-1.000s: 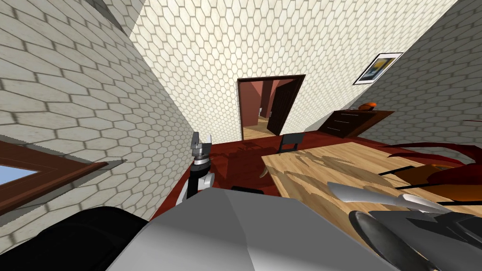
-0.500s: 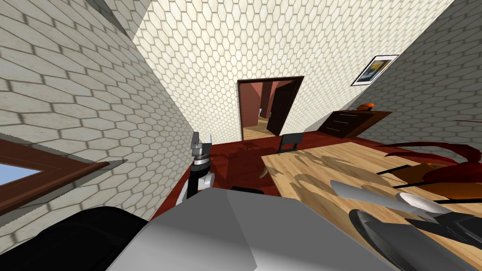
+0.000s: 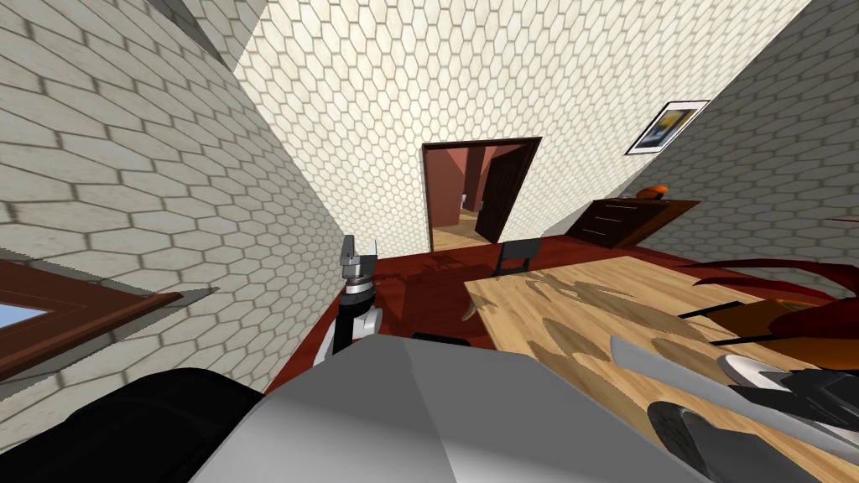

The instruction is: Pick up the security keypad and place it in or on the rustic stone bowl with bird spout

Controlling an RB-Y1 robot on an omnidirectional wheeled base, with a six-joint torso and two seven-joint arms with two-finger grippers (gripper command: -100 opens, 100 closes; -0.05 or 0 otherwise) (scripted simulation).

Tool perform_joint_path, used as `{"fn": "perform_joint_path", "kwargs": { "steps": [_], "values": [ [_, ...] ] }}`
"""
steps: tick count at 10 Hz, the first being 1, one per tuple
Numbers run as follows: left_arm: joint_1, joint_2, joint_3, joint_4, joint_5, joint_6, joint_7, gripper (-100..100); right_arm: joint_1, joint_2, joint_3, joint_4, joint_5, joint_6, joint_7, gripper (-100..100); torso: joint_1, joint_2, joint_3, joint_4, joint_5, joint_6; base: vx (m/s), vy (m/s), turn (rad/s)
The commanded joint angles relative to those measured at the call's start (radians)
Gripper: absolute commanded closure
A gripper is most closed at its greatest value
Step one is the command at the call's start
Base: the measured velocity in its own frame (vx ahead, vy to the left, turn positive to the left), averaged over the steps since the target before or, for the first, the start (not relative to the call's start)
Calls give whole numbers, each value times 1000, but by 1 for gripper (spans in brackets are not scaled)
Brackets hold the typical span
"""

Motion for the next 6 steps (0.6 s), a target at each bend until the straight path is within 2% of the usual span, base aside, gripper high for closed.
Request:
{"fn": "perform_joint_path", "kwargs": {
  "steps": [1,6],
  "values": [
    [0,0,0,0,0,0,0,0,0,0,0,0,0,0,0,0,0,0,0,0,0,0,7,-3,2],
    [0,0,0,0,0,0,0,0,0,0,0,0,0,1,0,0,1,4,2,1,1,0,0,0,0]
  ]
}}
